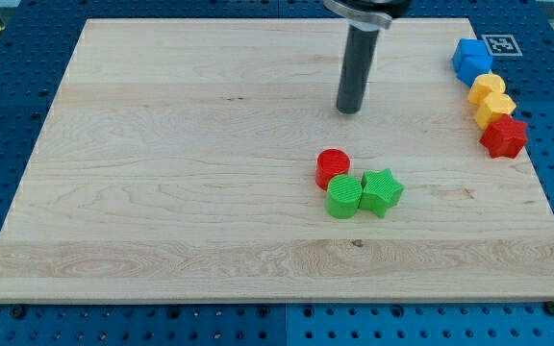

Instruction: Slightly push the red circle into the green circle and green star

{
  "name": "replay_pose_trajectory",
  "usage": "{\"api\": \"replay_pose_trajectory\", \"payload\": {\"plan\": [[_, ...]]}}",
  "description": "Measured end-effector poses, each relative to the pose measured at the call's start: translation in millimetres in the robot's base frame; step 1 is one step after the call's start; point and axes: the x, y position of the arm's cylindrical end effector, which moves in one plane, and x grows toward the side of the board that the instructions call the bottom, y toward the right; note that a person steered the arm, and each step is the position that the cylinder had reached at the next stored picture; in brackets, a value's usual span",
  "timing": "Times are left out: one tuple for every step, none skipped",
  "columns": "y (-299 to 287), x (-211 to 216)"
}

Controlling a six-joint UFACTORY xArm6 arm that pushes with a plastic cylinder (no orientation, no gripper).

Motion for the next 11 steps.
{"api": "replay_pose_trajectory", "payload": {"plan": [[-44.2, -5.1], [-99.3, -1.3], [-122.9, 31.0], [-112.4, 77.3], [-72.4, 94.7], [-17.6, 95.1], [-14.2, 95.1], [-7.7, 95.1], [7.4, 95.1], [-7.3, 95.1], [-20.8, 110.5]]}}
